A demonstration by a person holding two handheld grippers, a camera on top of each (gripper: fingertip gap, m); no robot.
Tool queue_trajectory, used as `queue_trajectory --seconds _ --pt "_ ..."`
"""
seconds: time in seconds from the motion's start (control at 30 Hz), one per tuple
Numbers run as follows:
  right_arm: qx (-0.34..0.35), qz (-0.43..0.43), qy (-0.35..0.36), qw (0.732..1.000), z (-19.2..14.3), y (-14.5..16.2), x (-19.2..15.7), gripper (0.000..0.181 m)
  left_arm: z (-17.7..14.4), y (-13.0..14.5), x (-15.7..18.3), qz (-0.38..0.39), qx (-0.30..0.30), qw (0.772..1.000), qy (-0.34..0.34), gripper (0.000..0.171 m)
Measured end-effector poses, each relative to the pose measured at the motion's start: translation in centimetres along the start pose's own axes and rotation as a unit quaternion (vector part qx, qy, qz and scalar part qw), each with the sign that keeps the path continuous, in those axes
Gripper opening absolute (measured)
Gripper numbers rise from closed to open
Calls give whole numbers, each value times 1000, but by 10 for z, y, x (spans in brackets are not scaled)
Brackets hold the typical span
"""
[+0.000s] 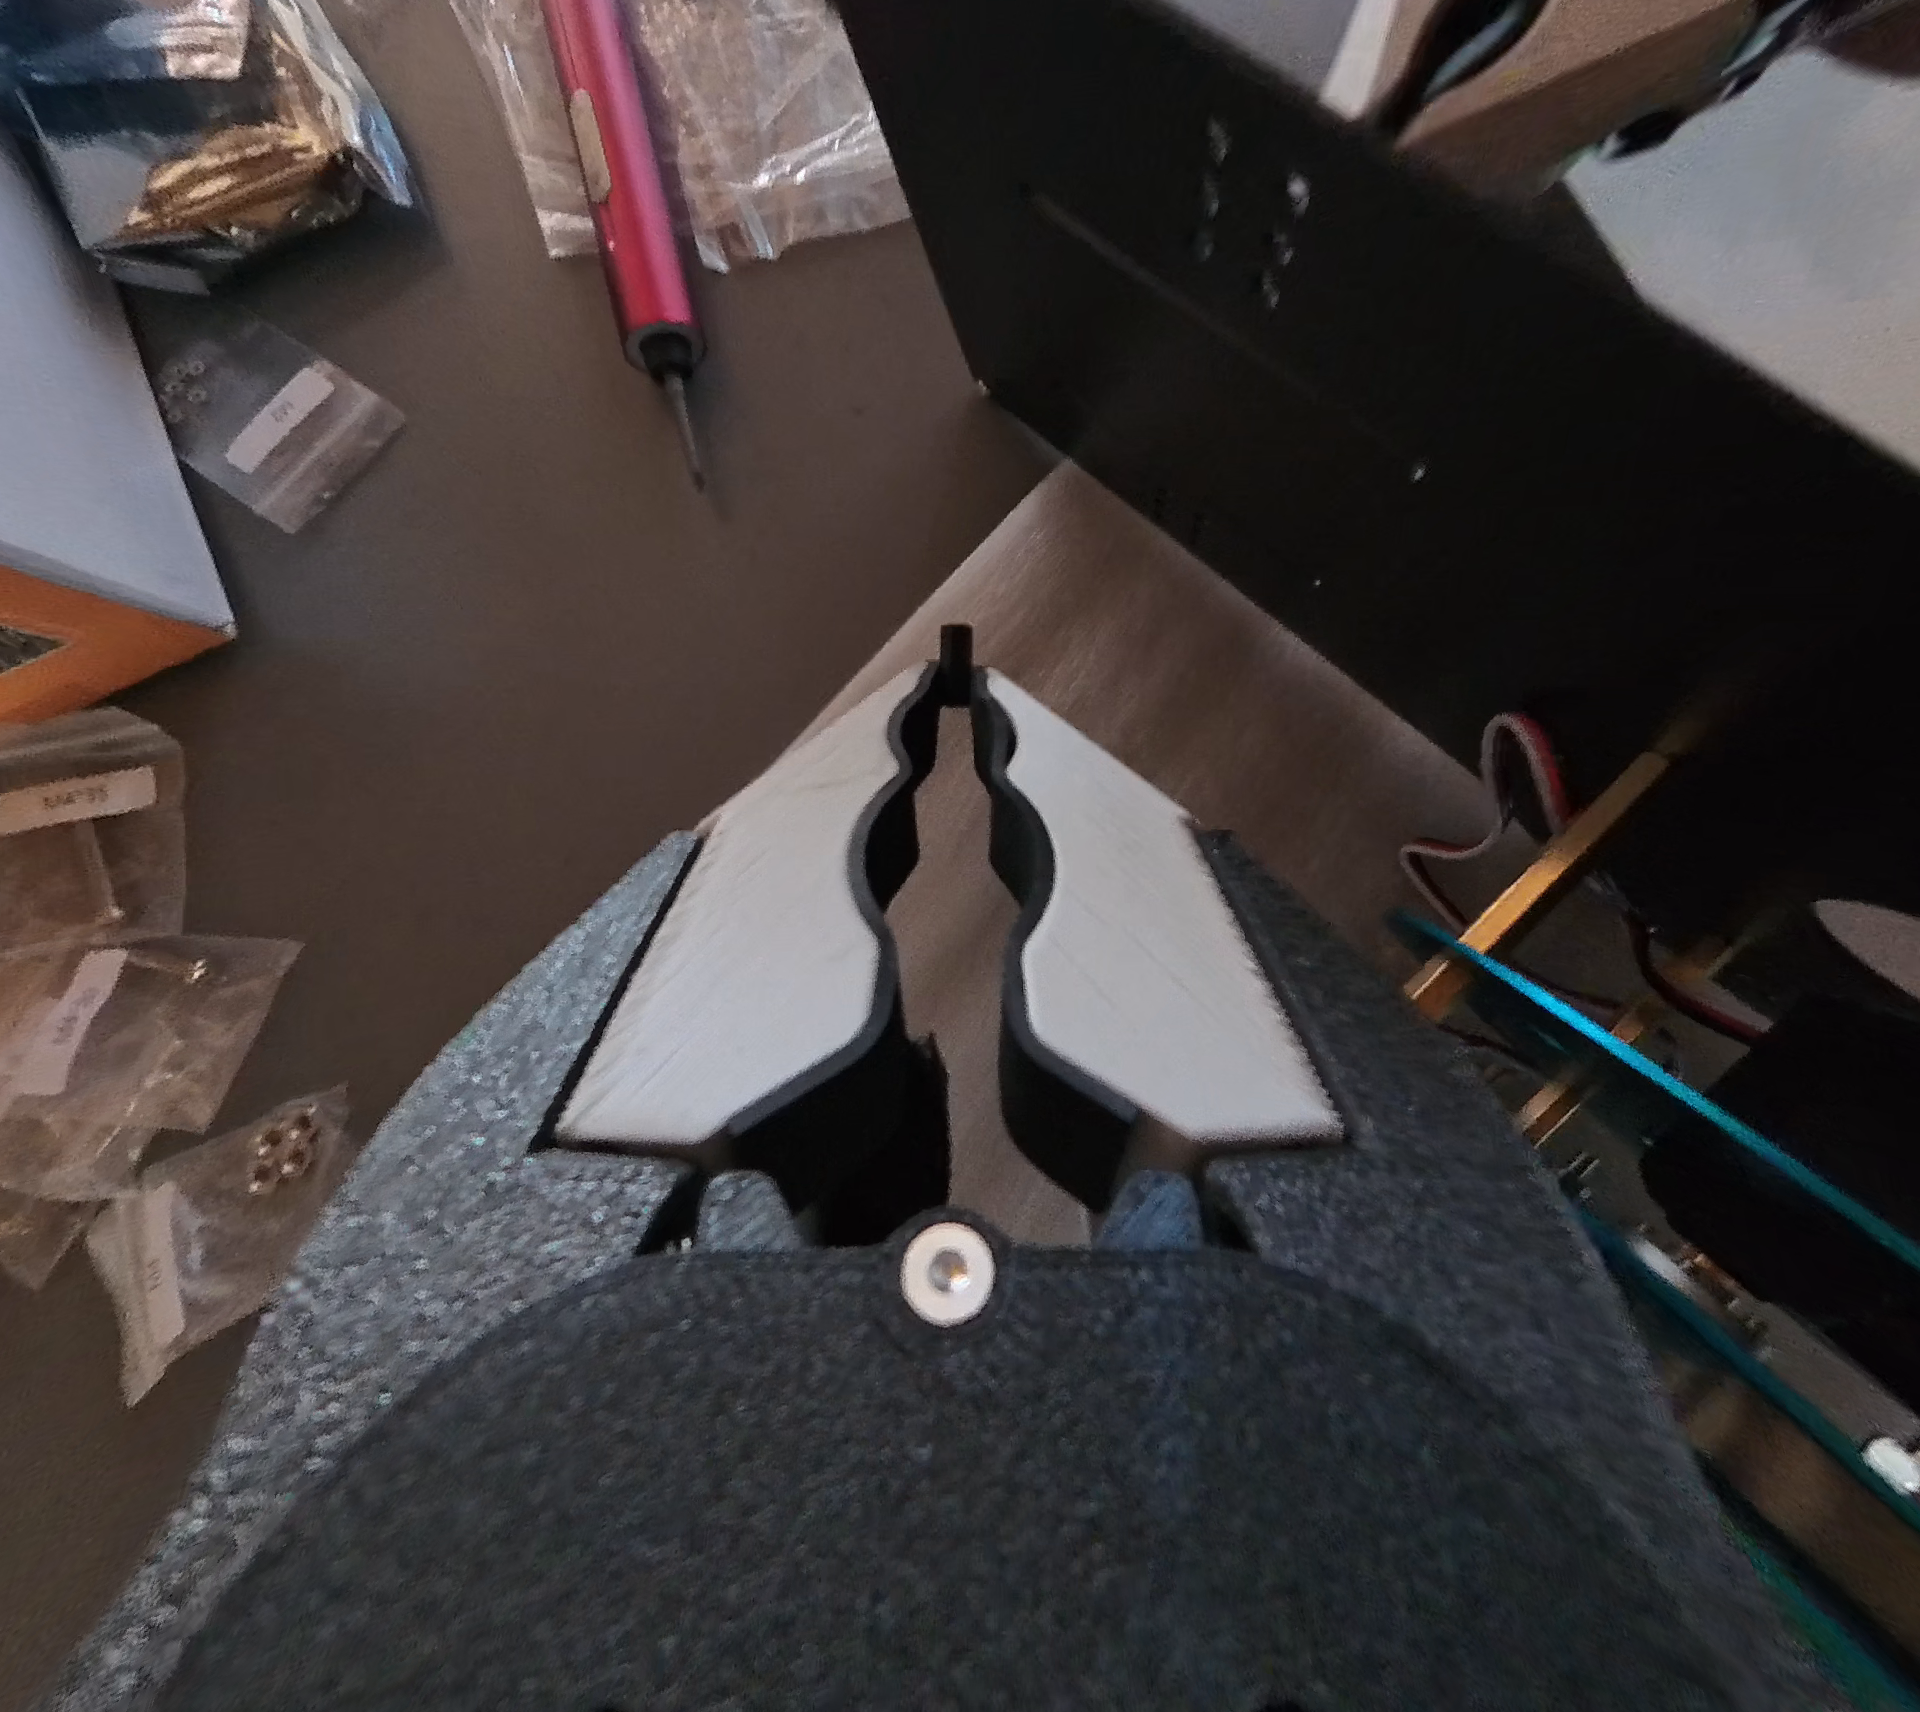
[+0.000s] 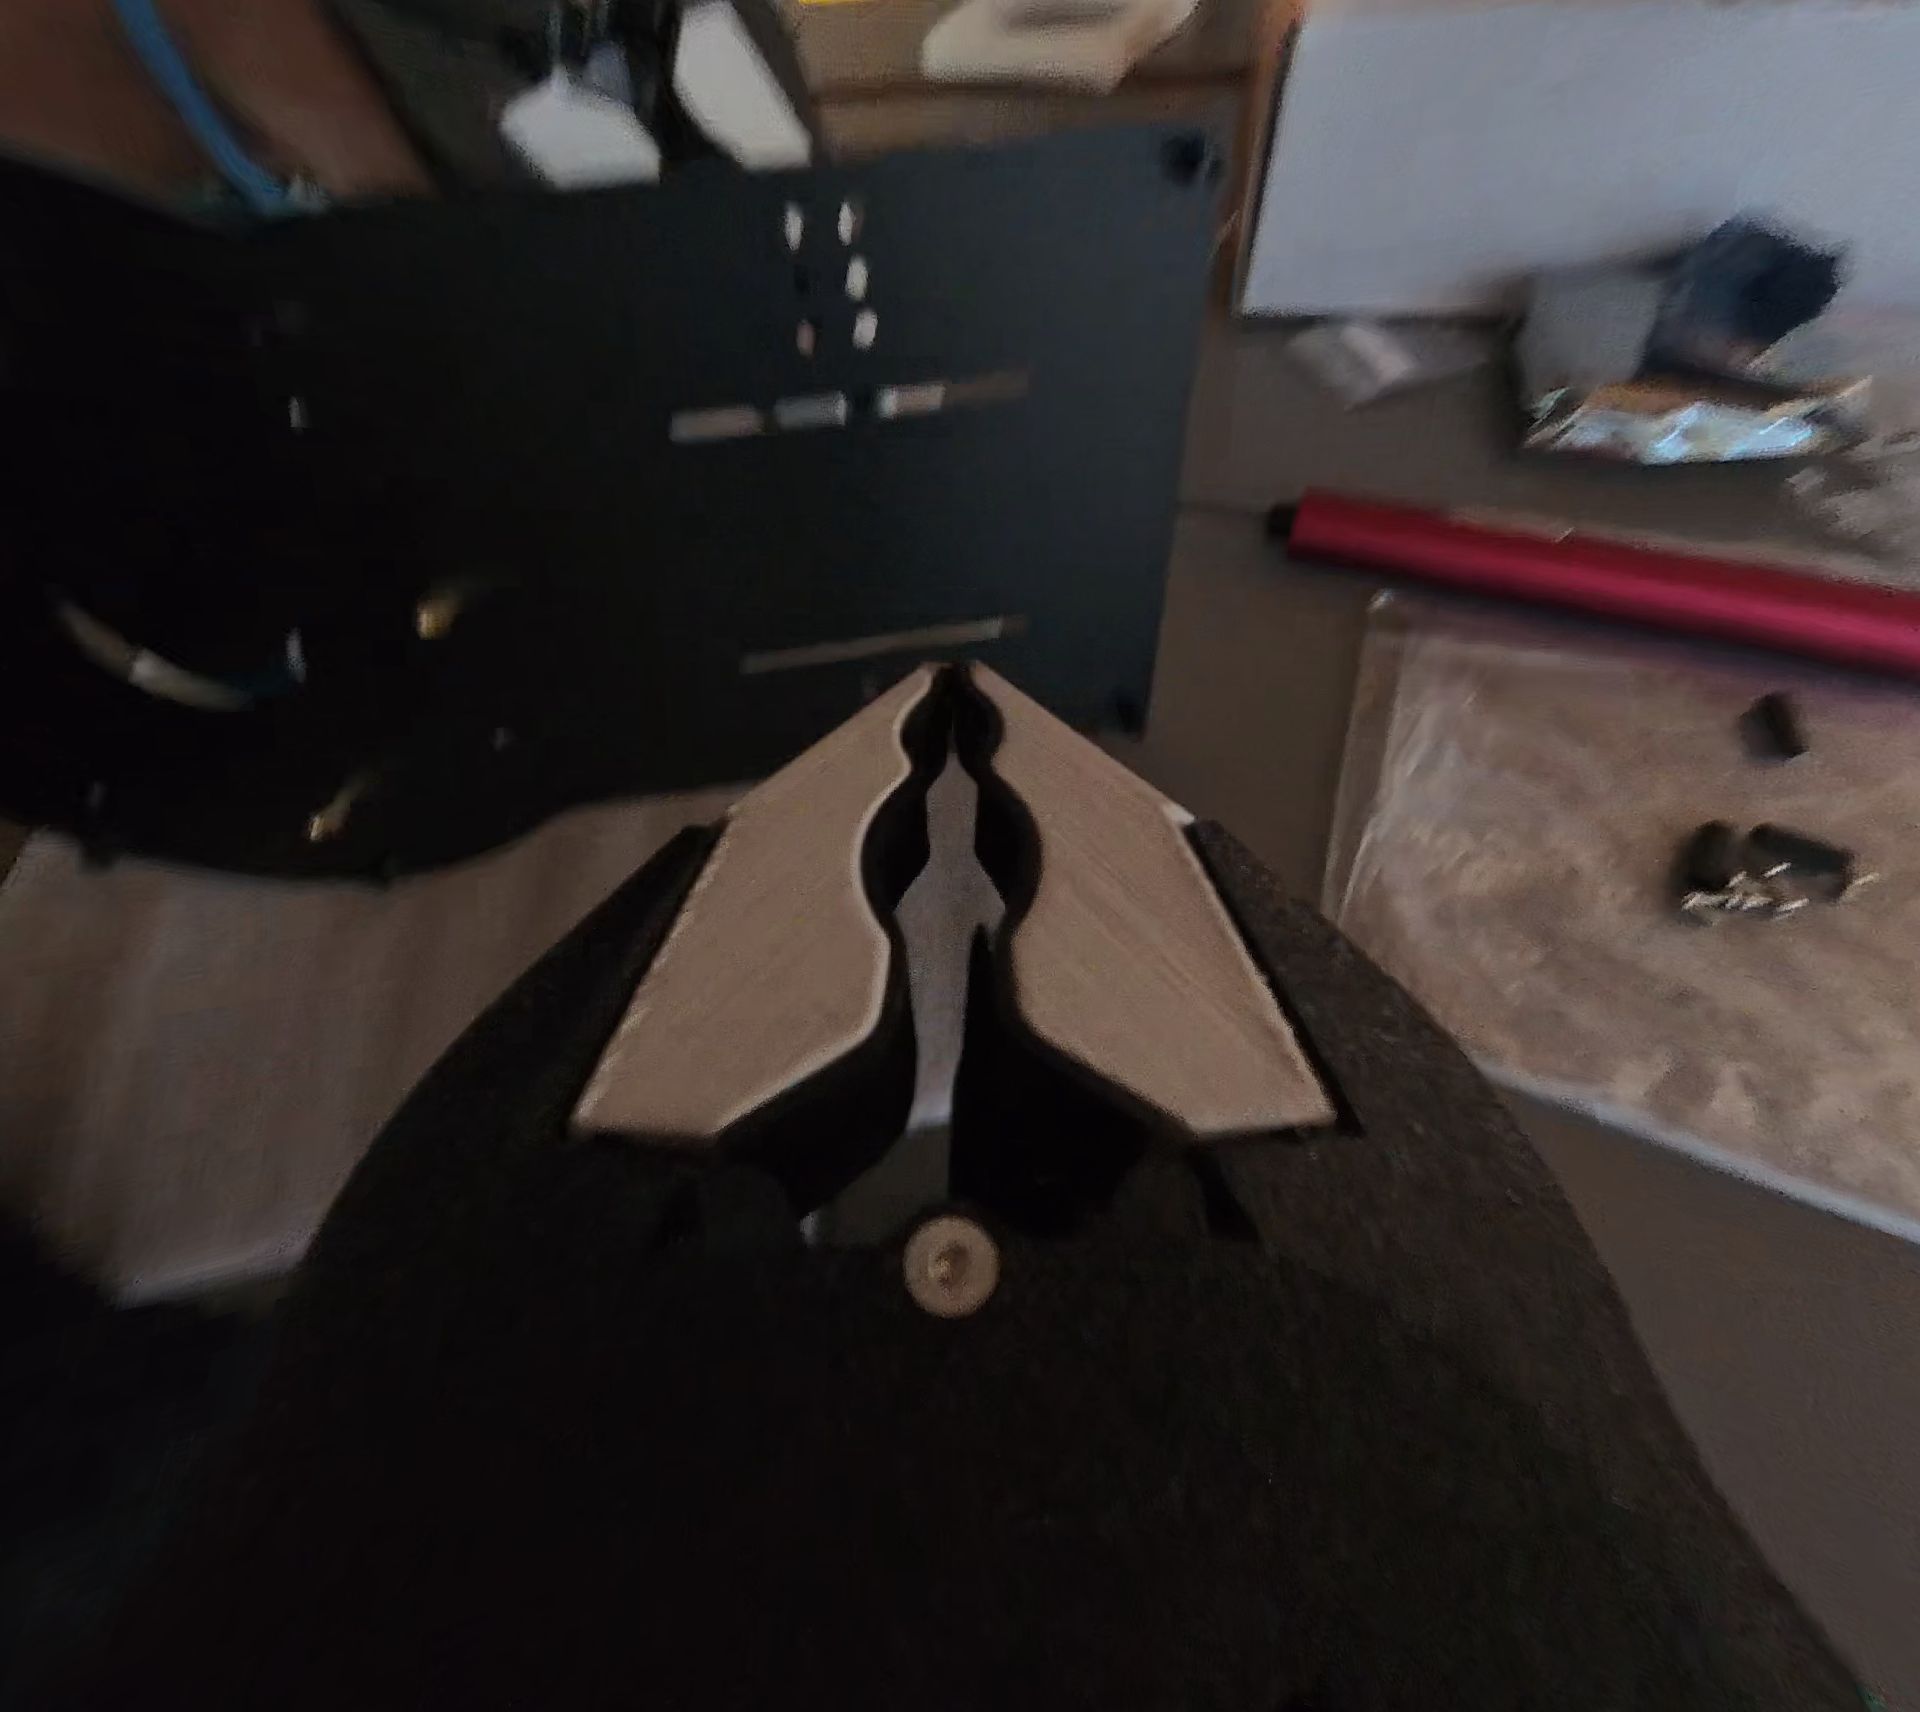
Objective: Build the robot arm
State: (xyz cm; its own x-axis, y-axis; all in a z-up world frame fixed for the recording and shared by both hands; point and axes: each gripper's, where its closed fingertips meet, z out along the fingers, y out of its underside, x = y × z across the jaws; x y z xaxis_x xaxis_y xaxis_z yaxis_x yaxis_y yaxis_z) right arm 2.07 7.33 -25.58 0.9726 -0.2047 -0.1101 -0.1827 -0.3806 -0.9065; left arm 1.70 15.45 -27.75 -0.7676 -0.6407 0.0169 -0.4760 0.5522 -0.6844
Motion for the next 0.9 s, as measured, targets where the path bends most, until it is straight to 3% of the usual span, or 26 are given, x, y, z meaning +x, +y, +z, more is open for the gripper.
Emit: queue_trajectory --seconds 0.2,0.53,0.63,0.8,0.9 --pt "86 35 94 991 14 -45 9 0 -3 -24 7 1 44 999 26 5" --pt "76 31 146 986 16 -44 21 0 2 -35 9 16 46 998 35 5" --pt "25 40 148 988 -6 -21 44 0 3 -29 8 20 31 999 25 5" --pt "-99 17 44 994 -27 49 52 17 8 -6 3 25 -13 1000 6 5" --pt "-104 2 41 994 -28 51 58 11 12 3 3 35 -39 999 -1 5"
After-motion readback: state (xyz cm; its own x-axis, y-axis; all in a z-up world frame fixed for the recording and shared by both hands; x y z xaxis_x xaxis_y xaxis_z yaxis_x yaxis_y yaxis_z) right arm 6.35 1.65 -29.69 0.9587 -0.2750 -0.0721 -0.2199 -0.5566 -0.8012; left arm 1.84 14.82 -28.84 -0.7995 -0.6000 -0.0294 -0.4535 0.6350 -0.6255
